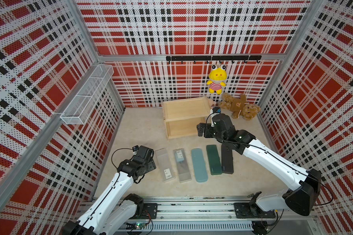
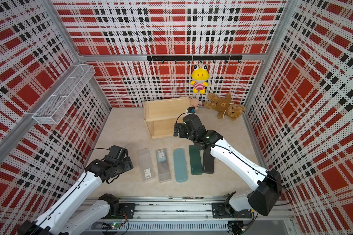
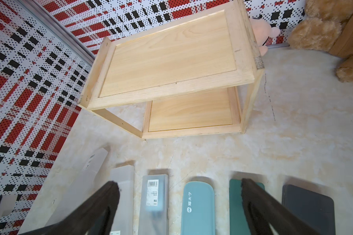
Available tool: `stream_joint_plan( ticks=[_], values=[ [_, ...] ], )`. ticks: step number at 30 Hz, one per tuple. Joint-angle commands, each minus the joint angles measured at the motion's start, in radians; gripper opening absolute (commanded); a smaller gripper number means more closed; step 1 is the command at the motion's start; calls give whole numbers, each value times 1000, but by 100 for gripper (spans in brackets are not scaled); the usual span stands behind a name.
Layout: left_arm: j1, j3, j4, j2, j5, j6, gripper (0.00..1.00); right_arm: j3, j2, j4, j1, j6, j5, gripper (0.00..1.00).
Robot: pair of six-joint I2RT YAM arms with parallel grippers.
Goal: Remove the pencil cases from the shelf
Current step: Place the pencil case at the center of the board.
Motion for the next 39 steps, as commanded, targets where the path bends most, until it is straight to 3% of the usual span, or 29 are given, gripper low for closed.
stream_joint_plan(
  ticks=[1,16,24,32,39],
  values=[
    [-1,-2,35,-69,7,-82,0,-9,-24,0,-17,-12,-17,100],
    [-34,-52,26,24,53,-162,0,-22,-35,-5,-77,-35,-93,100],
    [-57,-18,-2,171,-73,-203,0,1,-51,-25,-145,-83,-184,100],
    [-53,-27,53,273,-82,-229,1,51,-28,-49,-153,-113,-254,100],
    [-100,-56,68,274,-84,-277,26,30,-28,-39,-178,-124,-284,100]
  ],
)
